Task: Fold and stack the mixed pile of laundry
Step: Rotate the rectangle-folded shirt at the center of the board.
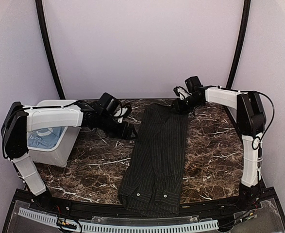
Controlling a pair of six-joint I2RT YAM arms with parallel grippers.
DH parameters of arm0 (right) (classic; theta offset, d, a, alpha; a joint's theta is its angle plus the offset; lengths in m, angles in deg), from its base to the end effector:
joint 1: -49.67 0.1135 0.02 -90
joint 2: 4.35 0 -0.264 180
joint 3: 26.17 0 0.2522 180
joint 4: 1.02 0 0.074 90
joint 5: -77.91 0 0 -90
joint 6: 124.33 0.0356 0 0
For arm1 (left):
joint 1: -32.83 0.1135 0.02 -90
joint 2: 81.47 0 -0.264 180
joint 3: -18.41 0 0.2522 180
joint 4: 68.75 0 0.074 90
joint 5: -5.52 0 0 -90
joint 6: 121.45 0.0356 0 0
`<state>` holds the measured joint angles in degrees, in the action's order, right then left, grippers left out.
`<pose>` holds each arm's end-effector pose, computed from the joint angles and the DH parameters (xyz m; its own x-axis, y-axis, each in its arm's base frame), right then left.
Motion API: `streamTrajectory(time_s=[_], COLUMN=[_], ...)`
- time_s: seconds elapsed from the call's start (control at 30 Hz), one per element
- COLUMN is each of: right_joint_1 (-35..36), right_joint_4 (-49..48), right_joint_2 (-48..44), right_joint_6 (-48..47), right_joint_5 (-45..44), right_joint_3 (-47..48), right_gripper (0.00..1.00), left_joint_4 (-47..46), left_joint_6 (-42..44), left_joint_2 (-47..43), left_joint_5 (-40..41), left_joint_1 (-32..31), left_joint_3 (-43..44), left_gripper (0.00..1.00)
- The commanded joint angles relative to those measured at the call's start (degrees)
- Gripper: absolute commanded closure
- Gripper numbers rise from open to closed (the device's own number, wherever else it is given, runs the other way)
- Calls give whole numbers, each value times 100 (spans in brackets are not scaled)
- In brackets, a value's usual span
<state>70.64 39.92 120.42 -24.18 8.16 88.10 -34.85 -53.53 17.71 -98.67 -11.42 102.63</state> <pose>0.4489 0.1852 0.2004 -0.8134 -0.1347 -0.5659 -0.4001 0.8357 0.3763 0.2641 -0.2694 0.2273 -0.7976 0.2682 -0.5403 0.5312 0.7368 -0.4184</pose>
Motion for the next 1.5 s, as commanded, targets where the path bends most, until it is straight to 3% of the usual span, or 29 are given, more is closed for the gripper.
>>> streamTrajectory(time_s=[0.0, 0.27, 0.77, 0.87, 0.97, 1.07, 1.23, 1.47], right_joint_1=[-247, -436, -454, -458, -454, -454, -455, -317], right_joint_4=[-280, -2, 40, -102, -149, -207, -261, -446], right_joint_2=[-695, -347, 746, 809, 896, 900, 904, 782], right_joint_6=[92, 264, 383, 428, 481, 548, 586, 637], right_joint_5=[-290, -379, -123, 283, 615, 766, 958, 1281], right_joint_3=[-141, -128, 264, 287, 380, 428, 531, 595], right_gripper=[52, 54, 55, 61, 75, 78, 100, 100], left_joint_4=[-480, -610, -677, -697, -700, -671, -604, -597], left_joint_6=[23, 72, 36, 38, 34, 58, 110, 142], left_joint_2=[5, 643, 842, 840, 840, 840, 830, 832], left_joint_5=[5, -164, -309, -286, -279, -264, -194, -154], left_joint_1=[550, 650, 646, 646, 646, 646, 646, 646], left_joint_3=[590, 1479, 1395, 1384, 1383, 1390, 1409, 1409], left_gripper=[24, 24, 24, 24, 24, 24, 24, 24])
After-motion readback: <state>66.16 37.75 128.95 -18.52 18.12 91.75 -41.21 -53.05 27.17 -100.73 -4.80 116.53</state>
